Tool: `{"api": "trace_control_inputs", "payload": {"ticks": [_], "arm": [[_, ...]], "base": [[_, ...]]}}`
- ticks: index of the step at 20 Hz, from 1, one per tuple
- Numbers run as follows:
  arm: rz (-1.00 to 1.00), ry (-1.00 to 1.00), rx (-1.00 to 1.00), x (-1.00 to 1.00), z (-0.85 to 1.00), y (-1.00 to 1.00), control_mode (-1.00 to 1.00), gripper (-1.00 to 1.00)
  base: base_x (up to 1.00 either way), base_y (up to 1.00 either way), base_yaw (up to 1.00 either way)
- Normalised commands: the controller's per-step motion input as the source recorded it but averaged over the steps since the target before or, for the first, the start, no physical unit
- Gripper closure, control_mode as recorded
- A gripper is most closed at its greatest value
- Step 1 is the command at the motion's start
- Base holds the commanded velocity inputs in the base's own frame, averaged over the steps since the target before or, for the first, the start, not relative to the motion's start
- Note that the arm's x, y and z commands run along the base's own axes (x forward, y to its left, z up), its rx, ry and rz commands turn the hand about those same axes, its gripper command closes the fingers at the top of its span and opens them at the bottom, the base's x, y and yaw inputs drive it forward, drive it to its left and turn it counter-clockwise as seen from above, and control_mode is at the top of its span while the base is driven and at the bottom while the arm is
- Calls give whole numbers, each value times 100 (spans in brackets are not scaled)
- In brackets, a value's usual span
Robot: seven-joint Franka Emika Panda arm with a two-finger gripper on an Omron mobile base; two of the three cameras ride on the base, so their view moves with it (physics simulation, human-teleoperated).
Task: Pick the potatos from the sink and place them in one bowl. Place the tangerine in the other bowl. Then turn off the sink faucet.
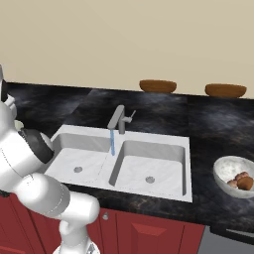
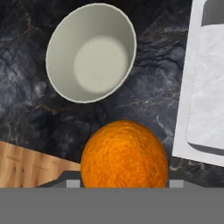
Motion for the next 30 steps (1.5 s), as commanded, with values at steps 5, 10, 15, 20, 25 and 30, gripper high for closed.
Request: {"api": "trace_control_inputs", "payload": {"ticks": [5,10,15,20,25,30], "arm": [[0,-10,0,21,-6,37,-100,100],[-2,-2,-2,13,-16,23,-100,100],[-3,3,-6,23,-28,32,-100,100],[-5,7,-6,29,-21,40,-100,100],[-11,8,-8,30,-20,49,-100,100],[-13,2,-6,34,-15,47,-100,100]], "base": [[0,0,0],[0,0,0],[0,0,0],[0,0,0],[0,0,0],[0,0,0]]}}
